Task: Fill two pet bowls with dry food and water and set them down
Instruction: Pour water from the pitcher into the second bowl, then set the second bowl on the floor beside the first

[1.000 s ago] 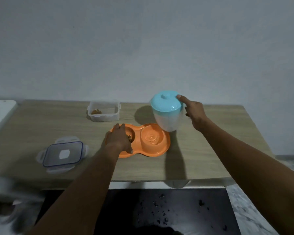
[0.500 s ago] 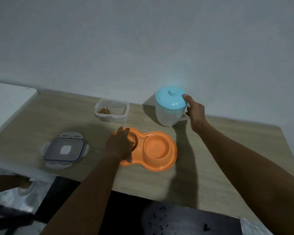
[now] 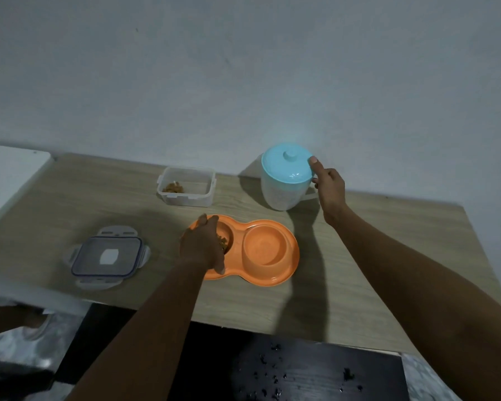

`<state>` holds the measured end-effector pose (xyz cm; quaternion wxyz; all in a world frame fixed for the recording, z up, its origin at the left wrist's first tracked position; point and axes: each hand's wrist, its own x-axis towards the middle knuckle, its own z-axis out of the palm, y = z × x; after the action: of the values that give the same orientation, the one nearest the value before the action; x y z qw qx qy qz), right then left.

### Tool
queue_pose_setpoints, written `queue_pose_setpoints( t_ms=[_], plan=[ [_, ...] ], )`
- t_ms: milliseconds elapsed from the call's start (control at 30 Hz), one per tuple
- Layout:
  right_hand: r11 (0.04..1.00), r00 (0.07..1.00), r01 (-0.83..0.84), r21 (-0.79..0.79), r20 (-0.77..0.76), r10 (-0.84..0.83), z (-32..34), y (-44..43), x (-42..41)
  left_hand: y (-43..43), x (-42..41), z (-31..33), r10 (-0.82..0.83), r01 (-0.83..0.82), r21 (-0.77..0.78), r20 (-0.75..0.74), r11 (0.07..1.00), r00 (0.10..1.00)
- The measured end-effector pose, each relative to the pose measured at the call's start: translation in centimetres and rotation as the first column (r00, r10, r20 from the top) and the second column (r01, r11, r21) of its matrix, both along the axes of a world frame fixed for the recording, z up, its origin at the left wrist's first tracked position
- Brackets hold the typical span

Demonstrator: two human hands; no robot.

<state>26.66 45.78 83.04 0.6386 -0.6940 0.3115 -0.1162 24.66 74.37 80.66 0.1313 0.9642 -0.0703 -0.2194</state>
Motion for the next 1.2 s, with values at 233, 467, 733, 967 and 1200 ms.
queue_pose_setpoints(
  t_ms=[233,467,733,967,1200],
  plan=[
    [0.974,0.973,0.220,-0.058,-0.062,-0.223,-1.1,2.6,-3.5,0.5,0.0,-0.2,-0.033,0.032,0.009,0.019,0.999,0.999],
    [0.961,0.929,0.174,-0.216,-0.287,-0.233,-4.4,7.4,-10.4,4.3,-1.1,-1.4,0.195,-0.147,-0.358,0.102,0.922,0.975],
    [0.960,0.915,0.137,-0.242,-0.340,-0.217,-5.0,12.2,-13.2,7.2,-1.4,-0.2,0.266,-0.219,-0.352,0.093,0.910,0.959],
    [0.945,0.887,0.240,-0.223,-0.344,-0.306,-4.5,13.7,-13.4,7.9,-0.6,0.6,0.274,-0.257,-0.408,-0.017,0.876,0.962],
    [0.939,0.870,0.305,-0.156,-0.356,-0.342,-4.6,13.9,-13.7,8.0,0.0,1.0,0.321,-0.349,-0.470,-0.142,0.811,0.936]
  ],
)
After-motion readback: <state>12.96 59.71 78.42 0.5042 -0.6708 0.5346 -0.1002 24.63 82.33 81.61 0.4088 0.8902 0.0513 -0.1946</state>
